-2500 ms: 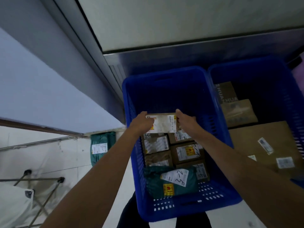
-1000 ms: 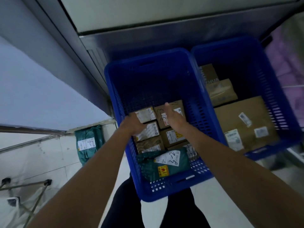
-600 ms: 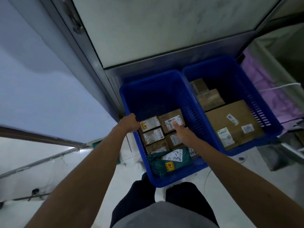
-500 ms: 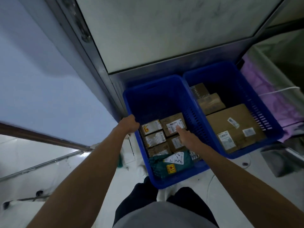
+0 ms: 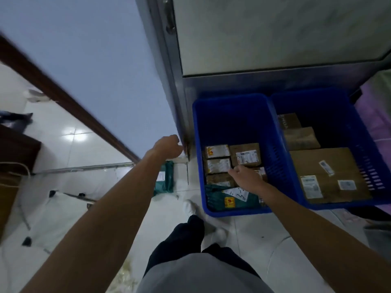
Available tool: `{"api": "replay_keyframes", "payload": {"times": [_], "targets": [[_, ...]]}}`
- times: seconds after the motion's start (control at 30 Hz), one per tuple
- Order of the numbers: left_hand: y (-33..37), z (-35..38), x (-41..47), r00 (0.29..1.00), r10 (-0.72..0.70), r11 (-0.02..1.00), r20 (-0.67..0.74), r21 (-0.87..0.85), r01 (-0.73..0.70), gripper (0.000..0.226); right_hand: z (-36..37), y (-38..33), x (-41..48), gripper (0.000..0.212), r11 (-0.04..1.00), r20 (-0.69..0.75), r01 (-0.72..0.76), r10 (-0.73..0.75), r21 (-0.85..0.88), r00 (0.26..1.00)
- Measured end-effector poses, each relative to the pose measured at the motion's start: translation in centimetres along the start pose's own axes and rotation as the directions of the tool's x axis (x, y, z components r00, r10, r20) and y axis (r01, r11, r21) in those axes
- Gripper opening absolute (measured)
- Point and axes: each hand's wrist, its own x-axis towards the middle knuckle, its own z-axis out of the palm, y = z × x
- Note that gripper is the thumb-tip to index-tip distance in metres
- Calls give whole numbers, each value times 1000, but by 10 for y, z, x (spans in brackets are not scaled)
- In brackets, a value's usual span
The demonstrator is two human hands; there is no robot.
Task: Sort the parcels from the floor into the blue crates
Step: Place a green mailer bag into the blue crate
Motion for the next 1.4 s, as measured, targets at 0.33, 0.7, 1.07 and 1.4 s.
{"api": "replay_keyframes", "payload": {"times": [0.33,0.7,1.07,1.4], "targets": [[-104,-2,-21,985,-171,968,25,-180,173,49,61,-90,28,62,993,59,94,-89,-78,994],[-232,91,96,962,-217,818,164,-508,271,37,210,-111,179,29,982,39,50,-44,-181,998],[-371,264,226,830,-400,466,388,-693,549,35,362,-54,351,26,992,20,-102,103,-78,994],[-441,425,352,827,-413,521,382,-645,559,40,494,-2,506,37,927,162,-66,135,-369,978]]}}
